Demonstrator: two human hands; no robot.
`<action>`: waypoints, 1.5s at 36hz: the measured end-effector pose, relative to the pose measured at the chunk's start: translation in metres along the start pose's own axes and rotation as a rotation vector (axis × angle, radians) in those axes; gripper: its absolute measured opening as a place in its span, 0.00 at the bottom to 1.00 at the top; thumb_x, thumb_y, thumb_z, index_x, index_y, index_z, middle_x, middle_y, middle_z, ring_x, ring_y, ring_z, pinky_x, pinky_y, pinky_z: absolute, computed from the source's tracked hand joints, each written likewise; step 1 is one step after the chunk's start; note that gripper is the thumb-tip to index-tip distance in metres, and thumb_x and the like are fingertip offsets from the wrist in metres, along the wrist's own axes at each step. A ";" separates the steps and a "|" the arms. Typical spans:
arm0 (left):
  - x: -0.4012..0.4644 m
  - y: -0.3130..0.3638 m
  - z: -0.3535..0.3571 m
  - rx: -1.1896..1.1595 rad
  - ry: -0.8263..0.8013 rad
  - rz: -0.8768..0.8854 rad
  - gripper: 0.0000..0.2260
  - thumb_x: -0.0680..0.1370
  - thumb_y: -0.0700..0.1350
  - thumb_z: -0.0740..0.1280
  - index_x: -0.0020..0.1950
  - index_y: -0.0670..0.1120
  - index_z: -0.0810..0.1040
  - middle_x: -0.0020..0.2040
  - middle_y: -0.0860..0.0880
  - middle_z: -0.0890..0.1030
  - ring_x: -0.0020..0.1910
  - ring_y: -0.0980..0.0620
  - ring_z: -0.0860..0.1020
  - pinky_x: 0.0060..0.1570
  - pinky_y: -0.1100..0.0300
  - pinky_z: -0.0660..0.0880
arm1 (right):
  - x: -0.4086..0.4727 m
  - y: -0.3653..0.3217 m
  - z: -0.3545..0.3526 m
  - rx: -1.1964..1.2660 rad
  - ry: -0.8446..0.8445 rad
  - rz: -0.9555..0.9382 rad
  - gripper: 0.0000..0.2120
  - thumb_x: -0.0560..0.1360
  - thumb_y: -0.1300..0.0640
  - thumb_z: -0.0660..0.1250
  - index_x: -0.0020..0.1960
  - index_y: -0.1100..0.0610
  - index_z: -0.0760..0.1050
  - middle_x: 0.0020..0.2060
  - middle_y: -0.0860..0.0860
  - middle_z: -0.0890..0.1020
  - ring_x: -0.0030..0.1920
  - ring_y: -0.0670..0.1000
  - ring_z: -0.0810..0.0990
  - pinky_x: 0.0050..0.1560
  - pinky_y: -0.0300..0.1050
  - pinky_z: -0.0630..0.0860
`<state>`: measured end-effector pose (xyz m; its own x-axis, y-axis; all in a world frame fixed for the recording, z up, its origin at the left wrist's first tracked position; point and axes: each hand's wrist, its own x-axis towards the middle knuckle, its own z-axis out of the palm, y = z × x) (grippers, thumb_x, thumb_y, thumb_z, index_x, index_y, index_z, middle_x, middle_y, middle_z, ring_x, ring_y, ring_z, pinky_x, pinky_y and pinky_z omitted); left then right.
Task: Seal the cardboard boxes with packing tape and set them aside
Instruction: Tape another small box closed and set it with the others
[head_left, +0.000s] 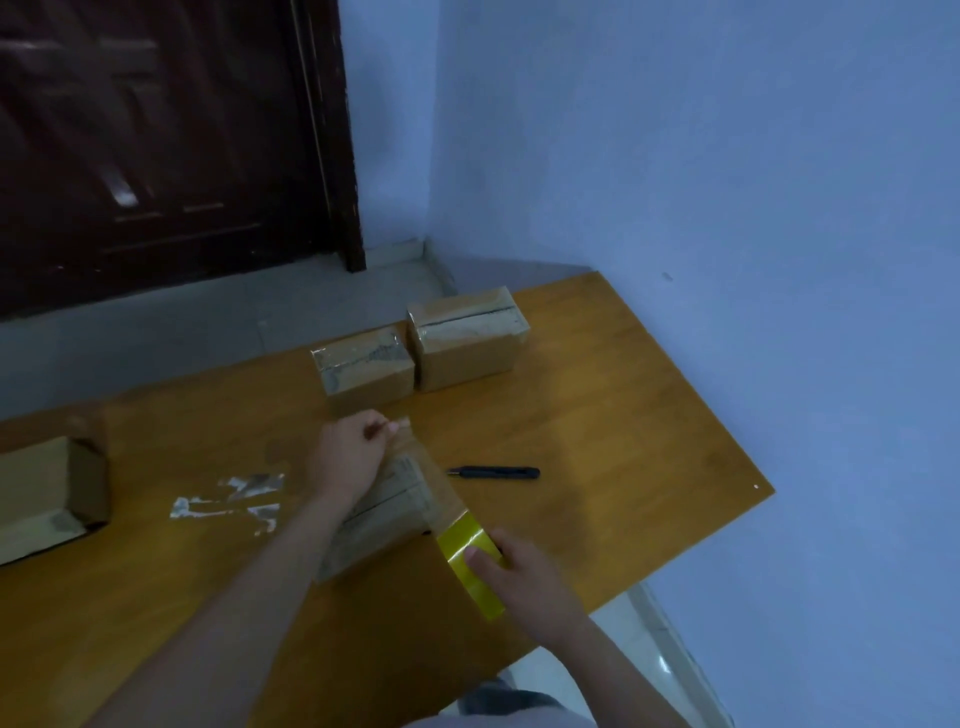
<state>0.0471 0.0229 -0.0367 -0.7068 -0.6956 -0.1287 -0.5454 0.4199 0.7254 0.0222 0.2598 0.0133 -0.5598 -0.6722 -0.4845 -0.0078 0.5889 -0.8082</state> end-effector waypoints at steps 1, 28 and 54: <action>-0.001 -0.001 0.003 -0.017 0.037 0.007 0.07 0.79 0.49 0.66 0.45 0.49 0.81 0.46 0.52 0.79 0.44 0.51 0.76 0.41 0.56 0.72 | 0.000 0.000 0.003 0.021 -0.012 0.016 0.06 0.80 0.52 0.60 0.47 0.51 0.74 0.36 0.46 0.77 0.33 0.38 0.76 0.34 0.30 0.72; -0.002 -0.020 0.030 -0.053 0.087 -0.155 0.11 0.79 0.56 0.63 0.51 0.53 0.82 0.44 0.55 0.71 0.48 0.52 0.72 0.41 0.56 0.69 | 0.012 0.023 0.029 0.094 0.050 0.160 0.08 0.80 0.52 0.61 0.50 0.54 0.77 0.40 0.49 0.82 0.39 0.44 0.80 0.41 0.40 0.76; 0.030 -0.008 0.026 0.087 -0.388 -0.614 0.11 0.76 0.50 0.61 0.53 0.45 0.76 0.53 0.46 0.77 0.50 0.46 0.75 0.49 0.56 0.72 | 0.066 0.033 0.046 0.174 -0.040 0.241 0.06 0.80 0.55 0.60 0.45 0.49 0.73 0.40 0.49 0.78 0.37 0.45 0.77 0.33 0.32 0.73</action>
<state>0.0181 0.0138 -0.0644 -0.3619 -0.5707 -0.7371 -0.9171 0.0764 0.3912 0.0232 0.2144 -0.0607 -0.4950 -0.5416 -0.6794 0.2654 0.6503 -0.7118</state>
